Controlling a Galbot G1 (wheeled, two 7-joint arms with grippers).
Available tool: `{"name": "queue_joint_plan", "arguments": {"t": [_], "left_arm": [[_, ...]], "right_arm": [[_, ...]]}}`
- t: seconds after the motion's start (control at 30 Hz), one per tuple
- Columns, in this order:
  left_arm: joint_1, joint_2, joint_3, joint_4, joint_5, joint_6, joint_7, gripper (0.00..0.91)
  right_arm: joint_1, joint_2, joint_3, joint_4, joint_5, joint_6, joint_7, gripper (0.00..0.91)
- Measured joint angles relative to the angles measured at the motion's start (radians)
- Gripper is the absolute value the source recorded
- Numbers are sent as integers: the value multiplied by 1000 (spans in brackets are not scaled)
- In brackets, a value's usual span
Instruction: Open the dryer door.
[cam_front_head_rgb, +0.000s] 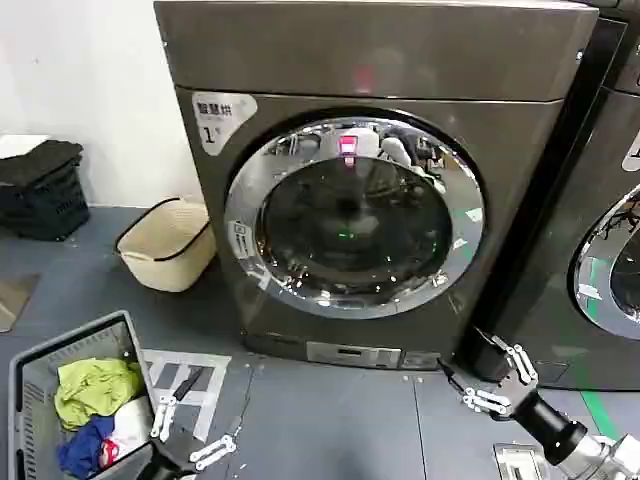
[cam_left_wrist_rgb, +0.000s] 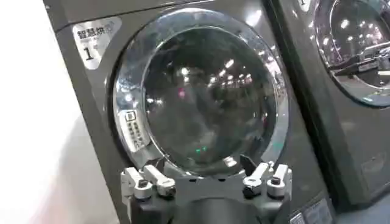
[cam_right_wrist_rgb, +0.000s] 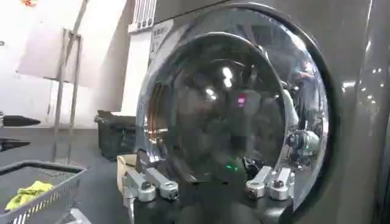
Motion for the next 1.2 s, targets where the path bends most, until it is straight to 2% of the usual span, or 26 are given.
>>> {"name": "queue_joint_plan", "arguments": {"t": [0.33, 0.57, 0.83, 1.2], "left_arm": [[8, 5, -30, -24, -12, 0, 0, 907], [15, -12, -42, -33, -7, 1, 0, 907], [17, -26, -47, -40, -1, 0, 1, 907], [19, -35, -58, -40, -2, 0, 2, 907]], "right_arm": [[184, -107, -187, -7, 27, -42, 126, 907], [323, -171, -326, -43, 43, -41, 182, 907], [531, -164, -510, -113, 50, -53, 198, 907], [775, -107, -717, -221, 109, -103, 216, 907]]}}
